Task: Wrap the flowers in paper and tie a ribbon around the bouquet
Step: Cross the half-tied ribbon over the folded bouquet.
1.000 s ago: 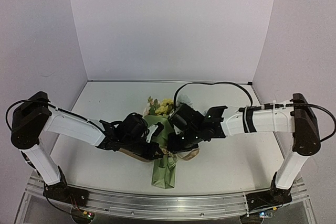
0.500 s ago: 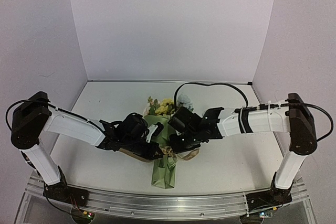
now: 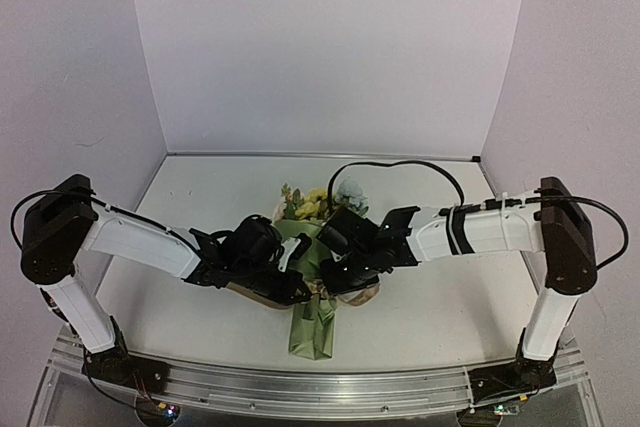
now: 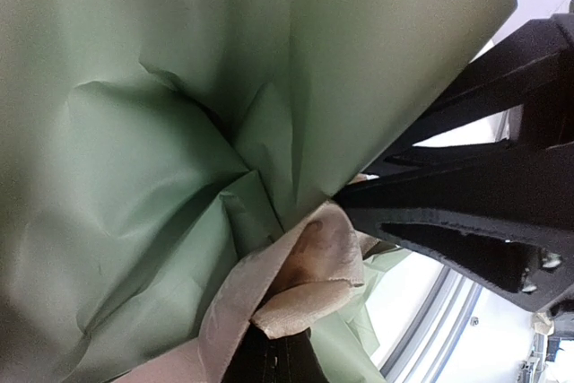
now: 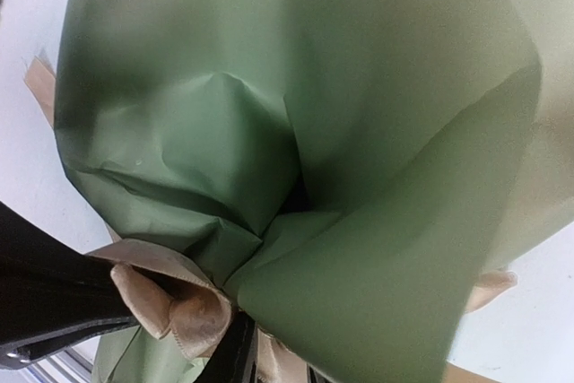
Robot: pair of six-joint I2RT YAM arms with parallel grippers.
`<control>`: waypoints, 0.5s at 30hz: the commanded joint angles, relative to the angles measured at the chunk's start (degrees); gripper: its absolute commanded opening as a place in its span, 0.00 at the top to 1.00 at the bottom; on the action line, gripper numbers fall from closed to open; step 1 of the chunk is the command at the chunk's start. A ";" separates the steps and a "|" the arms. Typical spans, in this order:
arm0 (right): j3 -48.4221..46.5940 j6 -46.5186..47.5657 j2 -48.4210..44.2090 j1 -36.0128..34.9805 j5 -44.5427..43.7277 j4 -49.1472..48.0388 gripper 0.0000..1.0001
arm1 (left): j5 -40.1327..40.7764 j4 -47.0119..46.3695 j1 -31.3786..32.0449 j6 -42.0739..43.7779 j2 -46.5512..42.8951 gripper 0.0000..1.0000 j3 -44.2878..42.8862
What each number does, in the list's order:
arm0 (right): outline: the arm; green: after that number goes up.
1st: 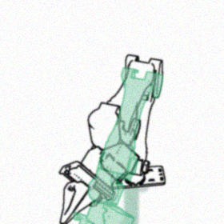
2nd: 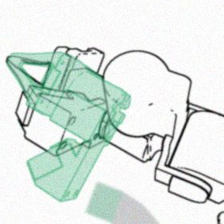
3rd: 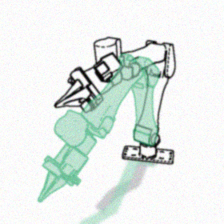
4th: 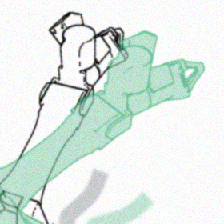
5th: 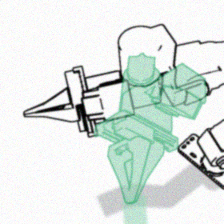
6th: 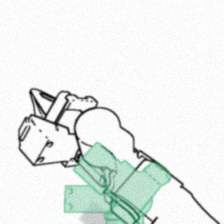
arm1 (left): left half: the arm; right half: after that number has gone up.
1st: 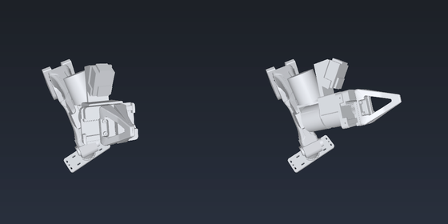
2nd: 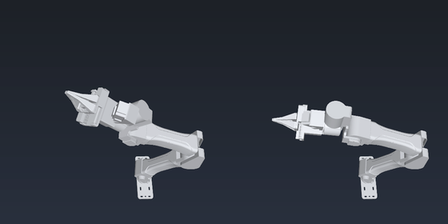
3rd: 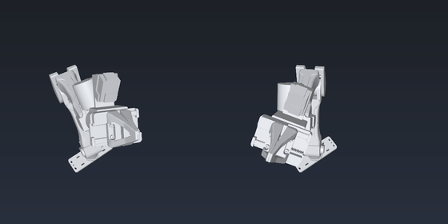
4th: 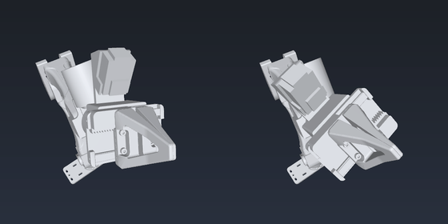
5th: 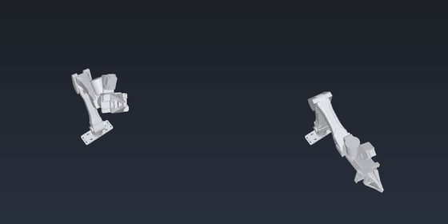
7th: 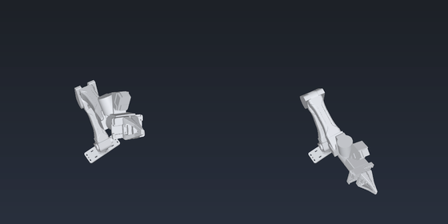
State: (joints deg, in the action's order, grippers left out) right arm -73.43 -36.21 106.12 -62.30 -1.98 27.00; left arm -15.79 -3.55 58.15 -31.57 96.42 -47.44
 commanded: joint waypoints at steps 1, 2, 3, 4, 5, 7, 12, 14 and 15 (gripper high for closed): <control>-2.05 -0.35 1.09 -0.17 0.06 0.33 0.81 | 1.55 -1.23 -0.05 -0.04 -2.78 1.00 0.07; -2.03 -0.57 1.08 -0.17 -0.26 0.33 0.82 | 1.55 -1.53 -0.05 -0.07 -3.13 1.00 0.33; -2.00 -0.79 0.91 -0.18 -0.60 0.28 0.84 | 1.54 -1.72 -0.05 -0.06 -3.42 1.00 0.49; -1.93 -1.01 0.53 -0.15 -1.02 0.25 0.86 | 1.45 -1.84 -0.05 -0.03 -3.68 1.00 0.60; -1.82 -1.24 0.15 -0.14 -1.50 0.24 0.87 | 1.26 -2.07 -0.05 -0.03 -3.96 1.00 0.72; -1.55 -1.62 -0.74 -0.17 -2.61 0.24 0.90 | 0.82 -2.98 -0.05 -0.19 -4.60 1.00 1.23; -0.47 -2.52 -3.15 -0.17 -4.48 -0.32 0.99 | -0.36 -4.64 -0.05 -0.41 -5.31 1.00 2.03; -0.01 -2.84 -3.89 -0.25 -4.96 -0.73 1.00 | -1.11 -5.49 -0.05 -0.38 -5.52 1.00 2.22; 0.12 -2.94 -4.11 -0.23 -5.06 -0.87 1.00 | -1.20 -5.71 -0.04 -0.41 -5.58 1.00 2.26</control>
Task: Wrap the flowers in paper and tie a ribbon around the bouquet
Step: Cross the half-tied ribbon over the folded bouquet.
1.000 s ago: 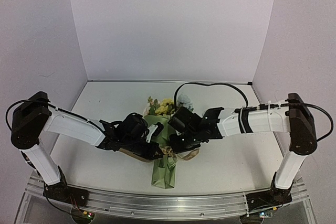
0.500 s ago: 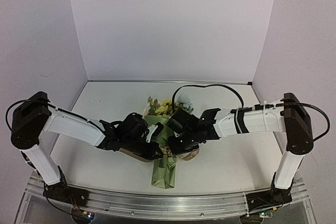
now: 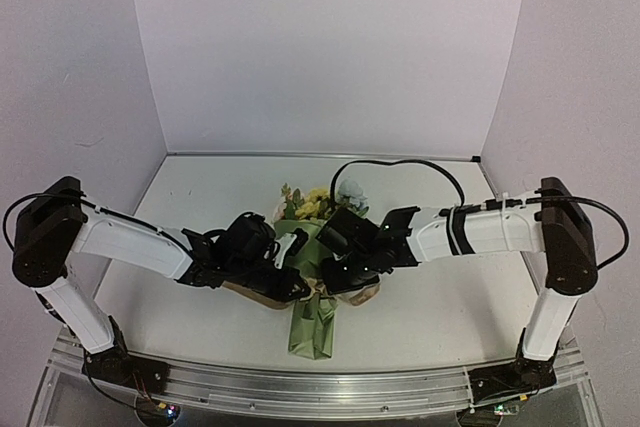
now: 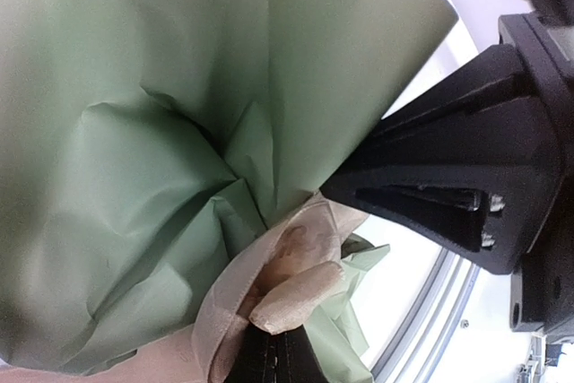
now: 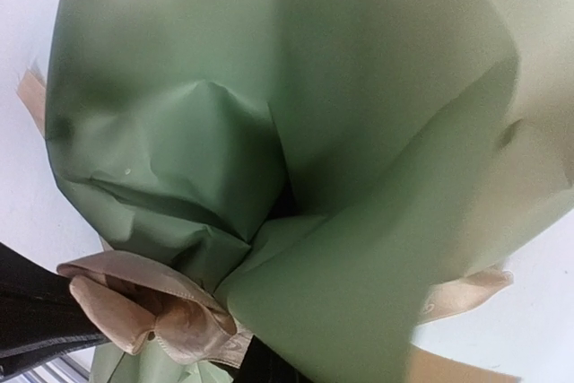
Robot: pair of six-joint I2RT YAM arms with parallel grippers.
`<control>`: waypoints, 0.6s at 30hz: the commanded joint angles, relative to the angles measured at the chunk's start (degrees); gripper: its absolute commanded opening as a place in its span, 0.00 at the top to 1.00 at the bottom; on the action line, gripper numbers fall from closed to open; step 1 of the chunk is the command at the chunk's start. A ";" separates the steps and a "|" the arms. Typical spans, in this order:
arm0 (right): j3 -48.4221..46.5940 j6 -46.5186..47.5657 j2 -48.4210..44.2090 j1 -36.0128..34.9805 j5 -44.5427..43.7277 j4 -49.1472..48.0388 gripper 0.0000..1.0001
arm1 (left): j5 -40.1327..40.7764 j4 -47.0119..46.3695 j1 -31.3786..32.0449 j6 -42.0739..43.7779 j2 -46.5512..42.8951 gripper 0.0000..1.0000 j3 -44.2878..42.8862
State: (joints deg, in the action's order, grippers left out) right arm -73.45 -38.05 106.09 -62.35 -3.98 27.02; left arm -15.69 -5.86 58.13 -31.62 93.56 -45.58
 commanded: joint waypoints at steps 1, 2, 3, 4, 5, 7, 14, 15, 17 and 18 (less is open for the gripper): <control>0.28 -1.30 -4.32 -0.32 -3.20 -1.01 1.00 | -1.55 -3.61 -0.03 -0.28 -2.78 1.00 0.34; 0.46 -1.44 -4.56 -0.40 -3.41 -1.27 1.00 | -1.76 -3.83 -0.03 -0.22 -2.75 1.00 0.32; 0.67 -1.49 -4.93 -0.47 -3.48 -1.58 1.00 | -1.96 -4.03 -0.03 -0.20 -2.71 1.00 0.24; 0.88 -1.58 -5.03 -0.50 -3.16 -1.89 1.00 | -2.25 -4.50 -0.02 -0.13 -2.74 1.00 0.28; 0.92 -1.56 -4.95 -0.60 -2.77 -2.21 1.00 | -2.56 -4.90 -0.03 -0.15 -2.86 1.00 0.36; 0.92 -1.63 -4.36 -0.65 -2.12 -2.37 0.99 | -2.66 -5.71 -0.03 -0.23 -3.38 1.00 0.94; 1.40 -1.09 -2.67 -0.87 -0.29 -2.58 0.83 | -0.14 -4.47 -0.03 -0.80 -4.26 1.00 1.72; 1.26 -0.73 -2.52 -0.81 -0.40 -2.58 0.81 | 0.20 -4.37 -0.03 -0.95 -4.31 1.00 1.81; 0.36 0.22 -2.04 -0.81 -0.34 -2.43 0.79 | 0.41 -4.49 -0.03 -1.14 -4.44 1.00 2.06; -0.08 0.53 -1.74 -0.77 -0.08 -2.42 0.78 | 0.47 -4.51 -0.02 -1.16 -4.50 1.00 2.09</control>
State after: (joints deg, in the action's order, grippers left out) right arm -72.29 -38.93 103.39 -62.83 -4.00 25.36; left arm -16.46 -9.08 58.13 -31.95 91.02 -44.40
